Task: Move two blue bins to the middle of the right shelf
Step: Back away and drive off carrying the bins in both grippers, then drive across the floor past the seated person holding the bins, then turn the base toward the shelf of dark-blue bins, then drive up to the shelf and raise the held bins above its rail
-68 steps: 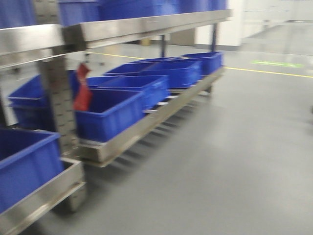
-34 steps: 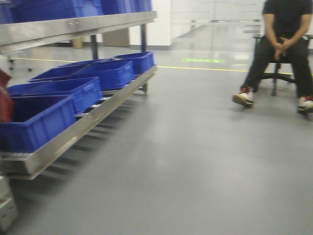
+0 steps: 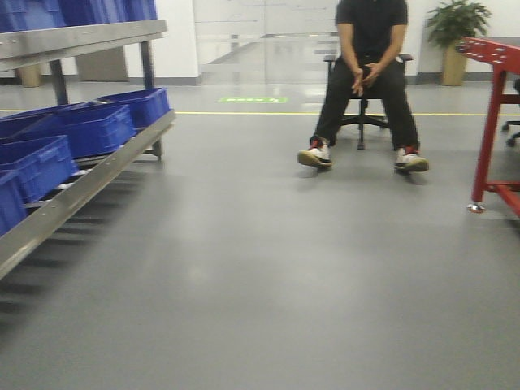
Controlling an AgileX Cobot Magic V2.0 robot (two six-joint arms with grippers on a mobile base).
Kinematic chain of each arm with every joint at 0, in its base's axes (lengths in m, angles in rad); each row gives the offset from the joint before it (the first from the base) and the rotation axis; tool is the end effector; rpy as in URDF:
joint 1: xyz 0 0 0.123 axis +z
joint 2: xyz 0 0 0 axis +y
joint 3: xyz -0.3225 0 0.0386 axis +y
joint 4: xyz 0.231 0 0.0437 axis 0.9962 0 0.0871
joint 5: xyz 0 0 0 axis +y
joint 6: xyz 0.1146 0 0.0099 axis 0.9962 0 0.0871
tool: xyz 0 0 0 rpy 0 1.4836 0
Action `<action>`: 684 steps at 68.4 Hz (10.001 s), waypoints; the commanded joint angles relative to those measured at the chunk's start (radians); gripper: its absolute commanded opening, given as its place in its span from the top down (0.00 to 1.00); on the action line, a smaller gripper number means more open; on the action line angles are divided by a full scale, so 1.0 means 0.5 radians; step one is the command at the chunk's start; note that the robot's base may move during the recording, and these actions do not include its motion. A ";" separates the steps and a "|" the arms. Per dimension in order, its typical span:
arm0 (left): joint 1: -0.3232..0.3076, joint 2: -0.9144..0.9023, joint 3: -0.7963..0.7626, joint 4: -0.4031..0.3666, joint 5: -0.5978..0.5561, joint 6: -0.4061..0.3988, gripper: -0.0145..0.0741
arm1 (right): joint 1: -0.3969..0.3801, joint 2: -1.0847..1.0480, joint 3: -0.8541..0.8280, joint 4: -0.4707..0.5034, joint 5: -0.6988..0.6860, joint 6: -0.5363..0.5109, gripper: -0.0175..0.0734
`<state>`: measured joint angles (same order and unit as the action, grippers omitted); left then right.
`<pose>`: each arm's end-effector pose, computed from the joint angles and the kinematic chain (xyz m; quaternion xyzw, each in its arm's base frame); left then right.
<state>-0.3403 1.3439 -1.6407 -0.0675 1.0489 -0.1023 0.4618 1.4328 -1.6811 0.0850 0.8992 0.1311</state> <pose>0.2462 -0.0943 0.4844 0.1044 0.8926 -0.1288 0.4193 0.2688 0.1423 0.4856 -0.1370 0.8643 0.1809 0.4488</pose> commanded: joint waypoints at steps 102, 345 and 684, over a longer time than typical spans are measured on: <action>-0.008 -0.043 -0.035 -0.064 -0.160 0.047 0.96 | -0.001 -0.037 -0.029 -0.008 -0.140 -0.048 0.97; -0.008 -0.012 -0.035 -0.019 -0.836 0.047 0.96 | -0.001 -0.037 -0.029 -0.008 -0.156 -0.048 0.97; -0.008 -0.003 -0.035 -0.019 -0.910 0.047 0.96 | -0.001 -0.037 -0.029 0.001 -0.226 -0.048 0.97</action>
<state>-0.3403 1.3541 -1.6389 -0.0461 0.7655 -0.0712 0.4600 1.4328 -1.6811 0.0728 0.8667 0.1467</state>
